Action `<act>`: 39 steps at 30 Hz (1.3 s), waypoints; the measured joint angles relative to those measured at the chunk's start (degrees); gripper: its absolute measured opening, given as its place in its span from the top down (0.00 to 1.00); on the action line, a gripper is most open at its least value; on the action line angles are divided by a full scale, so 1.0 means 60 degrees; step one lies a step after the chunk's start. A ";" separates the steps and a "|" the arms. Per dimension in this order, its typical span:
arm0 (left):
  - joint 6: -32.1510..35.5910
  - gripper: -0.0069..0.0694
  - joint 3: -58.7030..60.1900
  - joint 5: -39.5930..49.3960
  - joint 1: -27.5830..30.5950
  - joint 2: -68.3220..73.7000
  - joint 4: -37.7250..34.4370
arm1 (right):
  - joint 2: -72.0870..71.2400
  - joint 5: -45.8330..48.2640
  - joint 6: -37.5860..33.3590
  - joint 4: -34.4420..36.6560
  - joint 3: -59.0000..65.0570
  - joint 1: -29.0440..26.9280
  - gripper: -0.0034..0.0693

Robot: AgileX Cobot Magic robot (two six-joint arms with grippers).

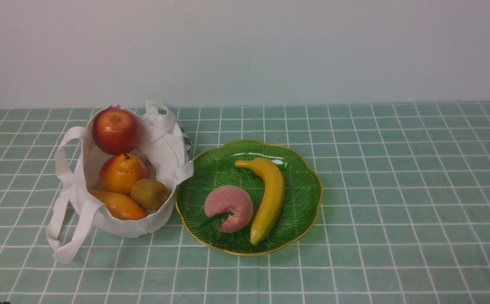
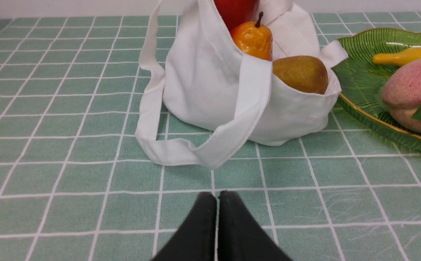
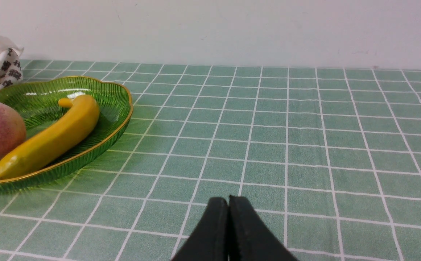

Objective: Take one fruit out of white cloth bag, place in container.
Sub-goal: 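Reach into the bag and grasp a fruit with the left gripper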

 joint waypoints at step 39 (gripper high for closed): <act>-0.3523 0.92 0.0008 -0.0121 0.0000 0.0000 -0.7420 | 0.0000 0.0000 0.0000 0.0000 0.0000 0.0000 0.97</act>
